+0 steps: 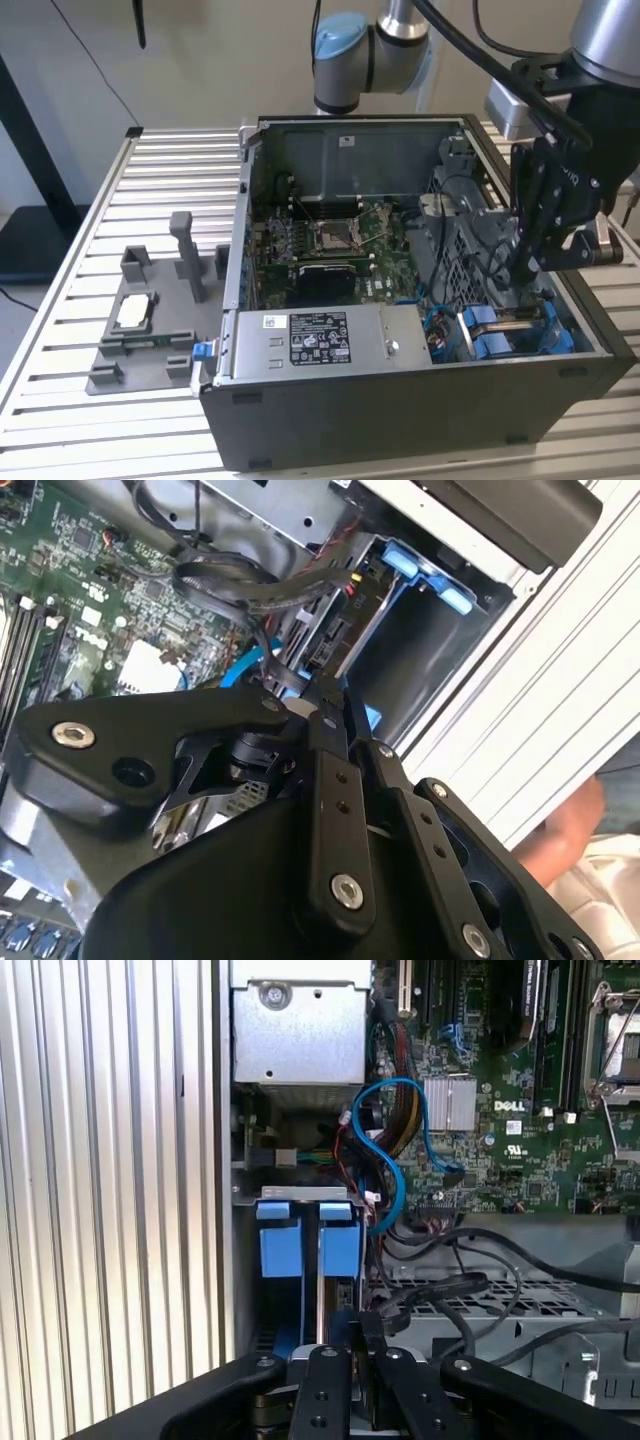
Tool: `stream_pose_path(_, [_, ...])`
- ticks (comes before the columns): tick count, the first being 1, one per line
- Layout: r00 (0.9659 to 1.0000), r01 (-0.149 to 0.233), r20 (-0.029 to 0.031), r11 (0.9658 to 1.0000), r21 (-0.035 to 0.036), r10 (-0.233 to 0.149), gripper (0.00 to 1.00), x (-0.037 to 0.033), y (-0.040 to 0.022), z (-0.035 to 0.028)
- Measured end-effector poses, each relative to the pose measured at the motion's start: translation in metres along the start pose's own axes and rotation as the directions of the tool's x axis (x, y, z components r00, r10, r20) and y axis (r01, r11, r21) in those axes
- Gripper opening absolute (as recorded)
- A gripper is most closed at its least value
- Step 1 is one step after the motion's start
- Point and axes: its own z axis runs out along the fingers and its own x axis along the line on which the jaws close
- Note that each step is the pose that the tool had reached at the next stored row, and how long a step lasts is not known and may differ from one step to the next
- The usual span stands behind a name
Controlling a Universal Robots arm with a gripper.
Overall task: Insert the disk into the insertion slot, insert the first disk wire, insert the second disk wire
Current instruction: 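Insert the second disk wire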
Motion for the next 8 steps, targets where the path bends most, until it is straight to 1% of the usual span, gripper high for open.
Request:
stream_pose_path(4, [1.0000,0.004,0.0002,0.9998,0.0202,-0.004,0.16,0.0011,0.0004,0.0028])
stream_pose_path(6, [1.0000,0.005,0.0004,0.9997,0.0240,-0.005,0.16,0.0014,0.0006,0.0059])
stream_pose_path(8, [1.0000,0.005,0.0005,0.9996,0.0260,-0.005,0.16,0.0015,0.0009,0.0095])
